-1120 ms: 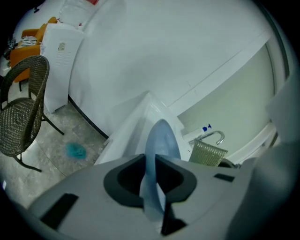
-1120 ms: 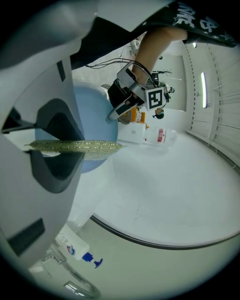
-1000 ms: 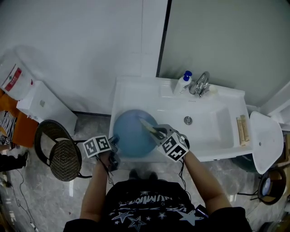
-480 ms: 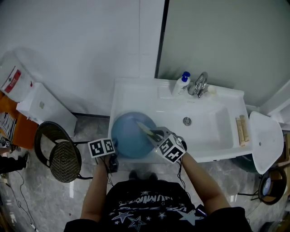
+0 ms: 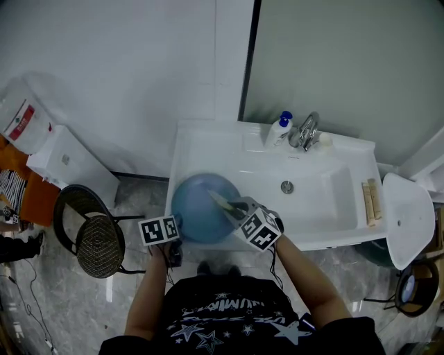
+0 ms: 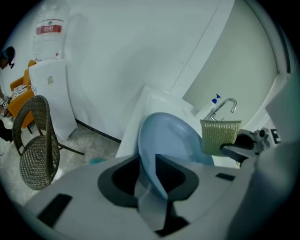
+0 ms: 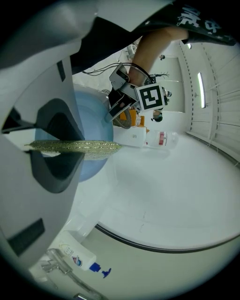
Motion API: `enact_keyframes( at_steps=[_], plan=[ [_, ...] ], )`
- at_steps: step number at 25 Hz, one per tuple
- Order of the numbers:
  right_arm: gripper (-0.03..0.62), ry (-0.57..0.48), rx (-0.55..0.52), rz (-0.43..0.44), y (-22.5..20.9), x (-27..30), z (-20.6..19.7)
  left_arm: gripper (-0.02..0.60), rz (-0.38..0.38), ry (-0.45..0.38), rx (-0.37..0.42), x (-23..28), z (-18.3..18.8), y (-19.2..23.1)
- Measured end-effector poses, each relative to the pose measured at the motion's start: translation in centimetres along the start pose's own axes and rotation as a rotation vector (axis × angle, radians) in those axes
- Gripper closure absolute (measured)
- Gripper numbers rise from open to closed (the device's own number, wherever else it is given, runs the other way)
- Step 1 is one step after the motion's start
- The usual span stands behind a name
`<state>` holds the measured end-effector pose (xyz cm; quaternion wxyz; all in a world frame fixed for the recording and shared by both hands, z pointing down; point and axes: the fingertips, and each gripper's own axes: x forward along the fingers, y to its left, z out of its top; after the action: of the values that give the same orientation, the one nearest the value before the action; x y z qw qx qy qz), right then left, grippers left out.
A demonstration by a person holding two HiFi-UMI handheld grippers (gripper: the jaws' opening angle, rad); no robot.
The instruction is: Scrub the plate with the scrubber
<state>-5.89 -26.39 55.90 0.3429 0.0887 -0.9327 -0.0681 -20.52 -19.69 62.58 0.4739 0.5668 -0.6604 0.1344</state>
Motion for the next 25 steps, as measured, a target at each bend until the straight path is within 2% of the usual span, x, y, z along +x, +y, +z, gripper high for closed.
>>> enact_keyframes(
  at_steps=[7, 18, 25],
  plan=[
    [0.523, -0.027, 0.011, -0.004, -0.1, -0.2, 0.2, 0.402, -0.011, -0.023, -0.019, -0.9, -0.1, -0.3],
    [0.522, -0.117, 0.064, -0.013, -0.2, -1.7, 0.3, 0.399, 0.029, -0.118, -0.061, -4.5, -0.8, -0.6],
    [0.523, -0.186, 0.081, -0.033, -0.8, -3.9, 0.2, 0.399, 0.047, -0.183, -0.031, -6.6, -1.5, -2.1]
  ],
)
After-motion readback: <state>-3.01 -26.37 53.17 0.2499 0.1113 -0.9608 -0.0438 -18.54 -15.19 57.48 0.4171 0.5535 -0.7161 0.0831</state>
